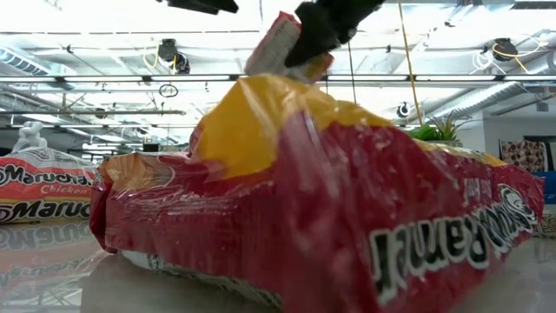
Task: Sort Maruchan noodles
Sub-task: Put the right orange noodle pack into the black bin
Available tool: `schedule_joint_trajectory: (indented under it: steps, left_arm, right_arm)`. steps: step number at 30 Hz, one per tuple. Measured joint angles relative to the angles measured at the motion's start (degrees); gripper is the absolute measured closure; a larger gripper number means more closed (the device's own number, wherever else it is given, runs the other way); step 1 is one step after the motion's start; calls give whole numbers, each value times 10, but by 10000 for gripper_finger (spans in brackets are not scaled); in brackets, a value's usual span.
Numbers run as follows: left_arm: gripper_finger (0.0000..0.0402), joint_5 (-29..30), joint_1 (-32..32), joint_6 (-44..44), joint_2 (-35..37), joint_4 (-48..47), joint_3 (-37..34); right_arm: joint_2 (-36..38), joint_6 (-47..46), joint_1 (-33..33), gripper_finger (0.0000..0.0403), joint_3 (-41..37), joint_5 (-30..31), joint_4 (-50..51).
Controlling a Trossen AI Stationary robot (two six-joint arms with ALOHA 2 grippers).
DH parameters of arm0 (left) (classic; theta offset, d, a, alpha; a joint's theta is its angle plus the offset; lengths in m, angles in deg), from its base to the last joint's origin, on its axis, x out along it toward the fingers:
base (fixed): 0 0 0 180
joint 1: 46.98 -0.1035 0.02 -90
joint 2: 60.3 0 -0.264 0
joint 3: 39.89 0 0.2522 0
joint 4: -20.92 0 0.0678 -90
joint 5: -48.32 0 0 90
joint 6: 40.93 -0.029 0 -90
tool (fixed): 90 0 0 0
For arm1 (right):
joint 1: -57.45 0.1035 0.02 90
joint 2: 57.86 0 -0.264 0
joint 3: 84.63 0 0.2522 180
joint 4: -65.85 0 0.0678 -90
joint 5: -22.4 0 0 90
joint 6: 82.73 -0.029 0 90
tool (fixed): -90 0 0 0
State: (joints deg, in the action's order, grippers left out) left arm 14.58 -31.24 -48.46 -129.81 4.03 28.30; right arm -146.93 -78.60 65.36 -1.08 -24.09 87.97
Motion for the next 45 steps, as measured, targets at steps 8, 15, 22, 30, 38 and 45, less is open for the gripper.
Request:
schedule_joint_trajectory:
  steps: [8,15,22,30,38,45]
  left_arm:
    - [55,12,1,99,74,-121,0]
    - [55,30,3,124,104,-164,0]
    - [55,38,-3,109,103,-166,0]
    - [55,-5,-61,79,103,-162,-33]
    - [55,-174,-229,55,103,29,-155]
    - [55,-254,-340,128,96,30,-182]
  right_arm:
    - [0,15,-37,303,0,38,-156]
    - [-6,-4,-81,303,0,90,-235]
    - [-56,-46,-115,308,1,62,-369]
    - [-97,-42,-129,310,1,17,-420]
    - [-96,-49,-139,311,1,17,-400]
    - [-96,-102,-173,311,1,-5,-334]
